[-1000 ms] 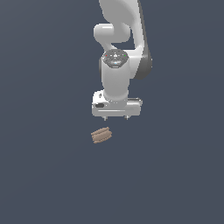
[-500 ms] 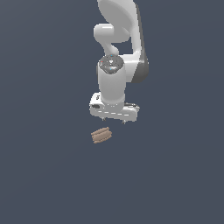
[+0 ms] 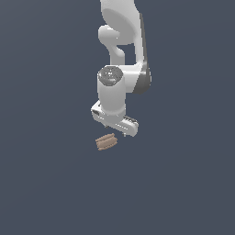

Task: Pick up the object and move it to a goal position.

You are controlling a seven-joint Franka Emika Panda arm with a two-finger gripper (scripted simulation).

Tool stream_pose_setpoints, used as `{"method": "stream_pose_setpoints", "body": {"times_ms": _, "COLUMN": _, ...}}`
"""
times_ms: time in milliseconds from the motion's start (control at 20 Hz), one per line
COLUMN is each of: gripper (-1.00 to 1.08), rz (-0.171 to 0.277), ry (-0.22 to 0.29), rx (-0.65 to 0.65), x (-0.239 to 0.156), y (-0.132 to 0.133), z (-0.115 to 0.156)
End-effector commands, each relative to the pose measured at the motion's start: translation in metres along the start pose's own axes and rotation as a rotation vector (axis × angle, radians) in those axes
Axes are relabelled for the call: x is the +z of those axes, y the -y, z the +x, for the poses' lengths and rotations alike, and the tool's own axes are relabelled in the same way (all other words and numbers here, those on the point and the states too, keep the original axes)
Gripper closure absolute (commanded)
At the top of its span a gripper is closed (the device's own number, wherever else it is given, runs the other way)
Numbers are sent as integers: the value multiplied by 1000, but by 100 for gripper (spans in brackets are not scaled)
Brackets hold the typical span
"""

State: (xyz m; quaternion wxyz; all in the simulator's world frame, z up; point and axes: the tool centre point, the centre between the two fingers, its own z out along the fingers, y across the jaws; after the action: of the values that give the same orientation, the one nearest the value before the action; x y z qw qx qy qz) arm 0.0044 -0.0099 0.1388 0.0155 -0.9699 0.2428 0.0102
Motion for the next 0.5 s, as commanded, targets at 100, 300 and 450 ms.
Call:
{"method": "stream_pose_setpoints", "body": {"times_ms": 100, "gripper": -92, "rz": -2, "ry": -4, "rx": 142, "x": 10, "y": -8, "z": 6}}
{"method": "stream_pose_setpoints", "body": {"times_ms": 300, "gripper": -92, "rz": -5, "ry": -9, "rx": 266, "x": 19, "y": -15, "z": 12}}
{"method": "stream_pose_setpoints", "body": {"times_ms": 450, "gripper": -92, "rz": -7, "ry": -13, "rx": 359, "x": 25, "y": -20, "z": 16}}
